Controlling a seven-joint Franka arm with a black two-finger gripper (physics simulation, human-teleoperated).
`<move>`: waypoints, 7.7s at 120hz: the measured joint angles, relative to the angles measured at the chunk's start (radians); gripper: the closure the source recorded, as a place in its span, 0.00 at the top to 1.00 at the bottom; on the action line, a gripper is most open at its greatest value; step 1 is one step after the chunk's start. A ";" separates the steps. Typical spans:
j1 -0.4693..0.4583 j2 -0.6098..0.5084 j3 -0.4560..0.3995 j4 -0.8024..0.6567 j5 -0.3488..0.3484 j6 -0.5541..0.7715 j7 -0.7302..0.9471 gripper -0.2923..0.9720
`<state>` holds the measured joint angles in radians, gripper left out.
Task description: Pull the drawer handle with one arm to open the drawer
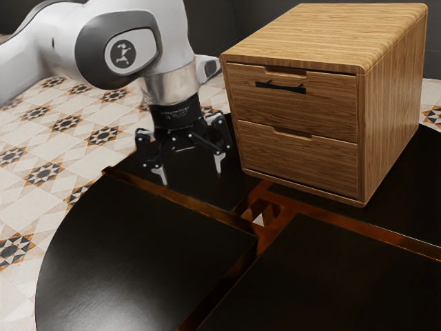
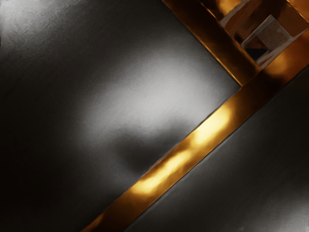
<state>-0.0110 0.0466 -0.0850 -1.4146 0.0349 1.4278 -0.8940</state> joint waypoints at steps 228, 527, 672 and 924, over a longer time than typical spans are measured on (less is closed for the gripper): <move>0.023 0.252 -0.030 0.316 0.042 0.459 -0.764 0.77; 0.039 0.451 -0.027 0.383 0.042 0.759 -0.705 0.39; 0.018 0.151 0.002 0.006 0.042 0.779 -0.693 0.15; 0.082 -0.373 -0.011 -0.565 0.001 0.776 -0.696 0.15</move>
<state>0.0709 -0.3269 -0.0964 -1.9798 0.0359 2.2039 -1.5896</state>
